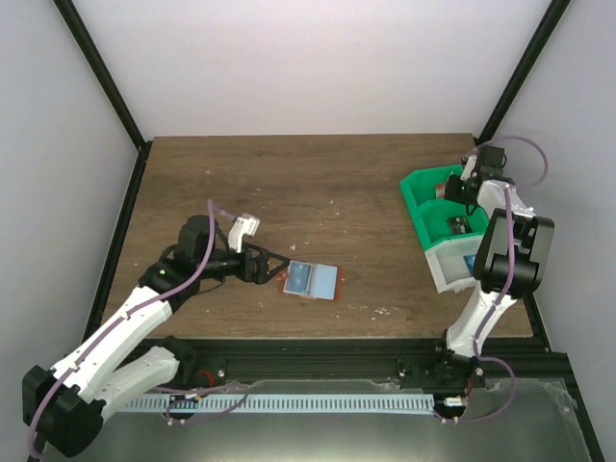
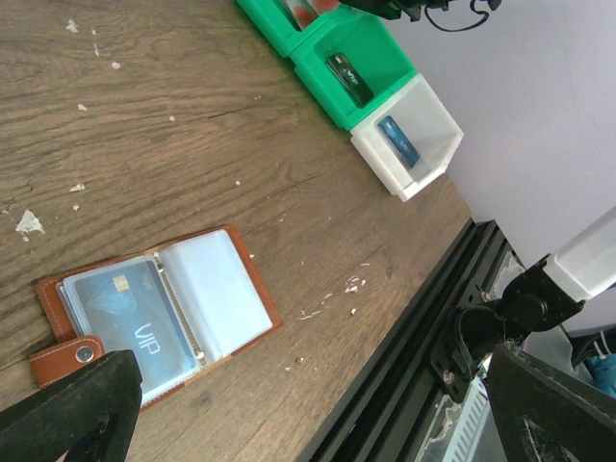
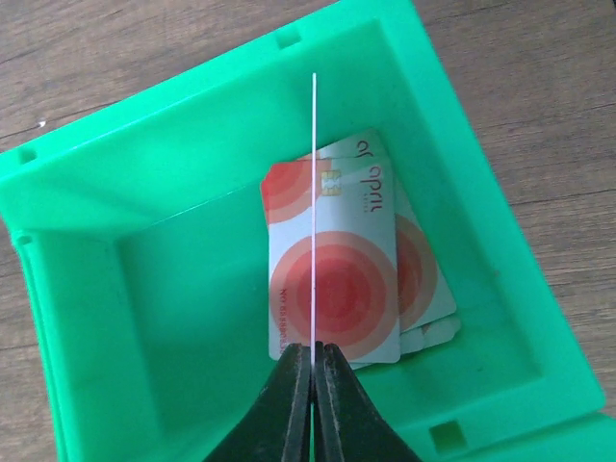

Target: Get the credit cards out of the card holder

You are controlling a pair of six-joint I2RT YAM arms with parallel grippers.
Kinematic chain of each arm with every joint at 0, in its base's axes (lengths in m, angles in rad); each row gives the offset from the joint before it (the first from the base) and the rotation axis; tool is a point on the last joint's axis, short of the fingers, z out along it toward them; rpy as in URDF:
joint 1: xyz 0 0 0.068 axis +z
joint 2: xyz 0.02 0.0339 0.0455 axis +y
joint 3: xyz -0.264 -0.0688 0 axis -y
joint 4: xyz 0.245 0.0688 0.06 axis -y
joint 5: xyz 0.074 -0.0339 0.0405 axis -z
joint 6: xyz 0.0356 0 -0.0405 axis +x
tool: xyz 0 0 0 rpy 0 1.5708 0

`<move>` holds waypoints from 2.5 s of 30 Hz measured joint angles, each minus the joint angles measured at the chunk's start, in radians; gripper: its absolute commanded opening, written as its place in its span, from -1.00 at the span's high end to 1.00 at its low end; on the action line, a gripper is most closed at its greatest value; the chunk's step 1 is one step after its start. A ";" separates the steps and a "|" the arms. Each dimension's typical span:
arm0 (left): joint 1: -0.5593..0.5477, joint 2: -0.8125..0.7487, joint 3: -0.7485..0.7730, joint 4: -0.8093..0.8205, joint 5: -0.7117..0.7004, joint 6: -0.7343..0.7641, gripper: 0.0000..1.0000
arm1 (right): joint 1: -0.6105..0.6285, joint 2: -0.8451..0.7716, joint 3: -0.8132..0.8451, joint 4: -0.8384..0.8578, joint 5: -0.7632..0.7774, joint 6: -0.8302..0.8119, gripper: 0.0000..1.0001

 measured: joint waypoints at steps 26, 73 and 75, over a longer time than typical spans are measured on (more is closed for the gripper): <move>0.000 0.016 0.000 -0.002 -0.032 -0.001 -1.00 | -0.006 0.048 0.108 -0.018 0.117 0.056 0.65; -0.079 0.613 -0.238 0.605 0.021 -0.356 -0.04 | 1.073 -0.528 -0.735 0.354 -0.080 0.808 0.37; -0.089 0.594 -0.252 0.612 0.026 -0.380 -0.01 | 1.076 -0.507 -0.744 0.382 -0.084 0.814 0.39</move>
